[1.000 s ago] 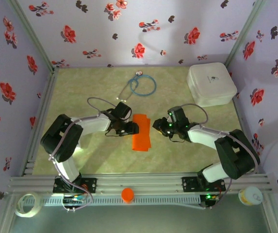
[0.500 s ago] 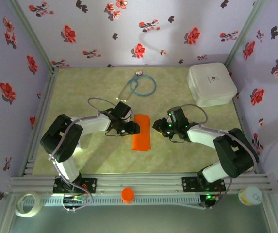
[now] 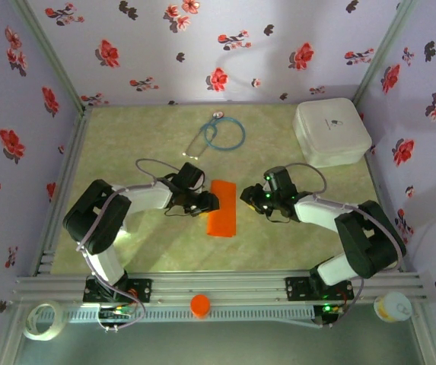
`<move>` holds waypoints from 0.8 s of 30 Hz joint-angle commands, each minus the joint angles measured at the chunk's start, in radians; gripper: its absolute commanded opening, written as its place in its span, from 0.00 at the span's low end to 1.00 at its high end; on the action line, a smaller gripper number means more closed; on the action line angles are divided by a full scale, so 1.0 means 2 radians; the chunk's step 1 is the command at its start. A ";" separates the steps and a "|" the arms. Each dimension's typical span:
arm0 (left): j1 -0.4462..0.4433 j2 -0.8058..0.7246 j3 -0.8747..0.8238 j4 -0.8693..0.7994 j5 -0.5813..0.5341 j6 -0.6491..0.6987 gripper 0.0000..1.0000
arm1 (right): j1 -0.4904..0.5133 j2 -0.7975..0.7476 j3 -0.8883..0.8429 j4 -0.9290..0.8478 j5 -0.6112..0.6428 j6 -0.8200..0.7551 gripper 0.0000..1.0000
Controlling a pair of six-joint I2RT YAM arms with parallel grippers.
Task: Fold a paper plane with a square sheet of paper (pick it up from the middle)
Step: Fold the square sheet of paper at the center of the table.
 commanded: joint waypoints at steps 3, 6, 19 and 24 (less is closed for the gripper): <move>-0.005 -0.016 -0.018 0.038 0.017 -0.045 0.43 | -0.007 0.003 -0.011 0.014 -0.013 -0.012 0.35; -0.008 -0.016 -0.022 0.051 0.016 -0.055 0.43 | -0.010 0.003 -0.013 0.016 -0.016 -0.012 0.35; -0.019 -0.013 -0.030 0.067 0.008 -0.077 0.42 | -0.013 0.001 -0.019 0.021 -0.023 -0.011 0.36; -0.018 -0.012 -0.020 0.030 -0.018 -0.057 0.46 | -0.013 0.002 -0.019 0.022 -0.025 -0.006 0.36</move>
